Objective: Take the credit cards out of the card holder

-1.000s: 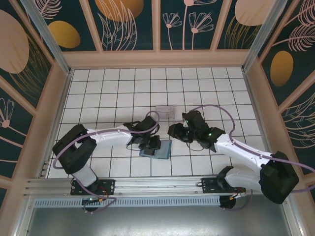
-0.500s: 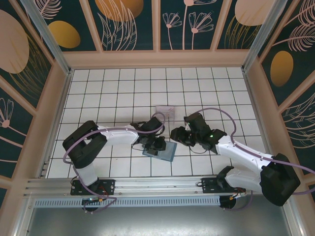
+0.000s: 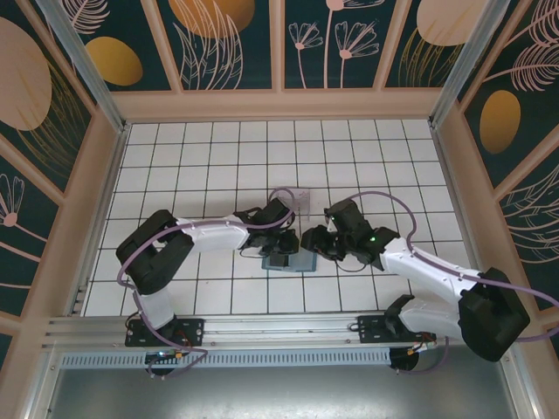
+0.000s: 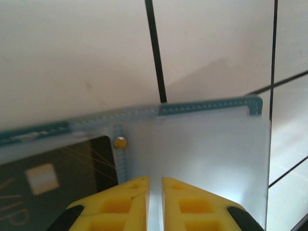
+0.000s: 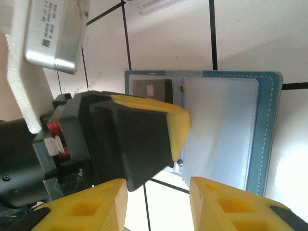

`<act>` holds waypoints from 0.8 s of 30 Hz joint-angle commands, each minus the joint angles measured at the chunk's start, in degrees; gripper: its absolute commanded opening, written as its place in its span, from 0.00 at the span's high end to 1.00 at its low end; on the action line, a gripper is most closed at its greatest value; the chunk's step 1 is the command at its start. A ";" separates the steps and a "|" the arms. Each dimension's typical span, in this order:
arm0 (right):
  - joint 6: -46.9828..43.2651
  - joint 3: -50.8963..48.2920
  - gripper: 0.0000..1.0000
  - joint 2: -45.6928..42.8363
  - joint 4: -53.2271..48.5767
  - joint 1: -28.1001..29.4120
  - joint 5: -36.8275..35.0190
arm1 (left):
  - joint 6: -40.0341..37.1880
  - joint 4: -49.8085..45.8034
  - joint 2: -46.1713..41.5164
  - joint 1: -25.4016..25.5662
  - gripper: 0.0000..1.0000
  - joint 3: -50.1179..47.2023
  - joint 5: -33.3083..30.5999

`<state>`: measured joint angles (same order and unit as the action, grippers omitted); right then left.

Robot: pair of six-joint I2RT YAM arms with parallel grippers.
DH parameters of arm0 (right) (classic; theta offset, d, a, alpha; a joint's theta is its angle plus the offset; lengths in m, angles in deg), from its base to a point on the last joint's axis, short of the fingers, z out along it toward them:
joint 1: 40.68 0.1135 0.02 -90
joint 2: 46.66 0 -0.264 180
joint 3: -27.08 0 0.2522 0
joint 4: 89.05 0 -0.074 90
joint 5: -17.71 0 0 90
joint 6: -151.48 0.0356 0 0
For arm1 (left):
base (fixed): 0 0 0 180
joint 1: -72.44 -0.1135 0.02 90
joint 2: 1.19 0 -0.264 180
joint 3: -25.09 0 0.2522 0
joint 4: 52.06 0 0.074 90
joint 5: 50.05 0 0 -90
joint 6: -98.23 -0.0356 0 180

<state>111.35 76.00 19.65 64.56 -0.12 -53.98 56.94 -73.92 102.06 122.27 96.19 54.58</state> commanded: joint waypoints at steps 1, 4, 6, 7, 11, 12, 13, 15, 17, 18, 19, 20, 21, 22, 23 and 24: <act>-0.08 3.56 0.60 1.06 -1.33 0.29 0.20 | -0.81 0.02 -3.60 -1.32 0.84 0.38 -1.72; 0.03 4.86 0.60 1.68 -1.79 0.62 -0.35 | -1.68 -0.08 -4.63 -2.26 0.84 -0.26 -2.14; 0.39 5.42 0.60 2.14 -1.64 0.90 -0.37 | -2.16 0.00 -6.65 -3.03 0.84 -1.03 -2.14; 0.51 5.77 0.60 2.47 -1.65 1.14 -0.53 | -2.34 0.06 -7.18 -3.35 0.84 -1.31 -2.17; 0.60 7.74 0.60 4.44 -1.66 2.36 -0.99 | -3.43 -0.05 -9.03 -4.51 0.84 -3.59 -2.50; 0.59 8.22 0.60 5.02 -1.70 2.58 -1.08 | -3.58 -0.07 -9.39 -4.79 0.84 -4.07 -2.63; 0.61 8.79 0.60 5.74 -1.71 2.97 -1.24 | -3.78 -0.08 -9.86 -5.08 0.84 -4.56 -2.70; 0.60 9.84 0.60 7.04 -1.54 3.78 -1.43 | -4.27 -0.34 -10.67 -5.56 0.84 -5.52 -2.99; 0.59 10.95 0.60 8.49 -1.39 4.66 -1.43 | -4.66 -0.47 -11.84 -6.09 0.84 -6.63 -3.49; 0.64 11.43 0.60 9.22 -1.36 5.07 -1.52 | -4.76 -0.66 -12.34 -6.30 0.84 -7.07 -3.71; 0.65 11.89 0.60 9.98 -1.28 5.46 -1.52 | -4.92 -0.78 -12.89 -6.61 0.84 -7.57 -3.89; 0.77 12.26 0.60 10.75 -1.16 5.87 -1.42 | -4.88 -0.73 -13.50 -6.84 0.84 -8.19 -4.02; 0.76 12.63 0.60 11.47 -1.01 6.22 -1.35 | -5.01 -0.74 -13.90 -7.03 0.84 -8.74 -4.13; 1.00 12.95 0.60 12.25 -0.77 6.48 -1.28 | -5.02 -0.84 -14.39 -7.23 0.84 -9.24 -4.38; 1.13 13.21 0.60 12.95 -0.55 6.77 -1.16 | -4.97 -0.95 -14.70 -7.32 0.84 -9.79 -4.60; 1.25 13.43 0.60 13.69 -0.26 7.03 -0.92 | -5.00 -1.02 -15.19 -7.42 0.84 -10.32 -4.82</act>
<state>111.59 87.48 31.67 63.71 6.10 -54.40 53.22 -73.94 88.81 115.36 87.30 51.20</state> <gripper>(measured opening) 0.399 0.163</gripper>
